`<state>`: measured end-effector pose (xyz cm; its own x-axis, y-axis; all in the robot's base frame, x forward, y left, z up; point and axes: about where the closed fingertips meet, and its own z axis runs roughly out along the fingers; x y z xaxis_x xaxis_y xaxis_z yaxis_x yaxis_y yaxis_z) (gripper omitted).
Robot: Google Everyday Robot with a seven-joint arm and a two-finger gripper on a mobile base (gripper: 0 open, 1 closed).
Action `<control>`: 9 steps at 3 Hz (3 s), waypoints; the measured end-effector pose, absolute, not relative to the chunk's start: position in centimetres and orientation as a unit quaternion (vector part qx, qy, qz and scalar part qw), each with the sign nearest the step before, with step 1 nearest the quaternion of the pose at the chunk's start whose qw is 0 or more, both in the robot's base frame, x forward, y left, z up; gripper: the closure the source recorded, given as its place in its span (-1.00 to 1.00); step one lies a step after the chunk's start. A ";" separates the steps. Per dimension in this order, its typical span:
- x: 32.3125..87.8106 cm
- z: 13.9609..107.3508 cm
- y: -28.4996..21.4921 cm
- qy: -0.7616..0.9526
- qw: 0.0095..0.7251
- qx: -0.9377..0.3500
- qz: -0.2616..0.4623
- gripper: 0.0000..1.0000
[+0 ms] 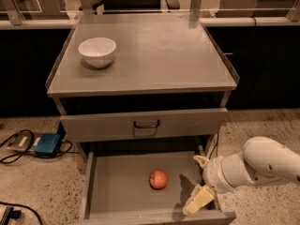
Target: Pick apple from middle drawer and place on counter
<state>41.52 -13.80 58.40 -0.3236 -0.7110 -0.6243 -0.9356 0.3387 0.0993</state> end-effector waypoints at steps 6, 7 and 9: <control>51.6 45.1 -11.3 0.790 0.281 -0.517 0.168 -1.00; 51.6 43.7 -10.9 0.788 0.279 -0.519 0.176 -1.00; 51.1 40.2 -7.5 0.777 0.251 -0.540 0.204 -1.00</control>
Offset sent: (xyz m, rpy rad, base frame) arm 0.0443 0.0155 -0.0758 -0.0014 -0.0533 -0.1003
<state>51.14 -7.47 40.24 -0.2903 -0.7365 -0.6110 -0.9417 0.3333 0.0456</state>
